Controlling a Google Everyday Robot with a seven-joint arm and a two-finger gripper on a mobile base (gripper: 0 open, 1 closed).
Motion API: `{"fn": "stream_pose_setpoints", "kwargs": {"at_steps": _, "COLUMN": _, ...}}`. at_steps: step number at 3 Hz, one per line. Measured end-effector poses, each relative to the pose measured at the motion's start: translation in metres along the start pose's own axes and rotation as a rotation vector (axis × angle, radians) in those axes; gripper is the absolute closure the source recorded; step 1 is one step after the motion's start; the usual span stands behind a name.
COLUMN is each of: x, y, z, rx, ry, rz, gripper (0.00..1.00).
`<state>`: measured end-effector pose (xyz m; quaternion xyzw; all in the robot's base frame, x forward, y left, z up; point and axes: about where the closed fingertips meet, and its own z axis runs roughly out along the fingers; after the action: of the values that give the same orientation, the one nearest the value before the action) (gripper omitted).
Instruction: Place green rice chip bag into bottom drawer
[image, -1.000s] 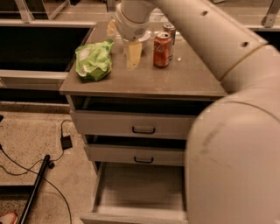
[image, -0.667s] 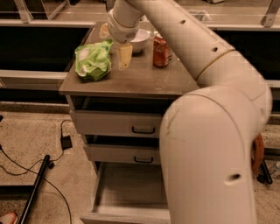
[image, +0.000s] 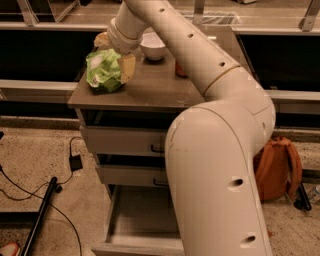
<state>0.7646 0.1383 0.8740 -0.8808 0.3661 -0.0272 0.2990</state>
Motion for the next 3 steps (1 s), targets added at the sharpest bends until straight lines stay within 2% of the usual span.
{"fn": "stream_pose_setpoints", "kwargs": {"at_steps": 1, "x": -0.012, "y": -0.004, "z": 0.017, "rx": -0.011, "ry": -0.048, "rz": -0.079, "gripper": 0.15}}
{"fn": "stream_pose_setpoints", "kwargs": {"at_steps": 2, "x": -0.022, "y": 0.004, "z": 0.031, "rx": -0.038, "ry": -0.108, "rz": -0.121, "gripper": 0.15}}
{"fn": "stream_pose_setpoints", "kwargs": {"at_steps": 3, "x": -0.025, "y": 0.017, "z": 0.041, "rx": -0.075, "ry": -0.137, "rz": -0.133, "gripper": 0.33}}
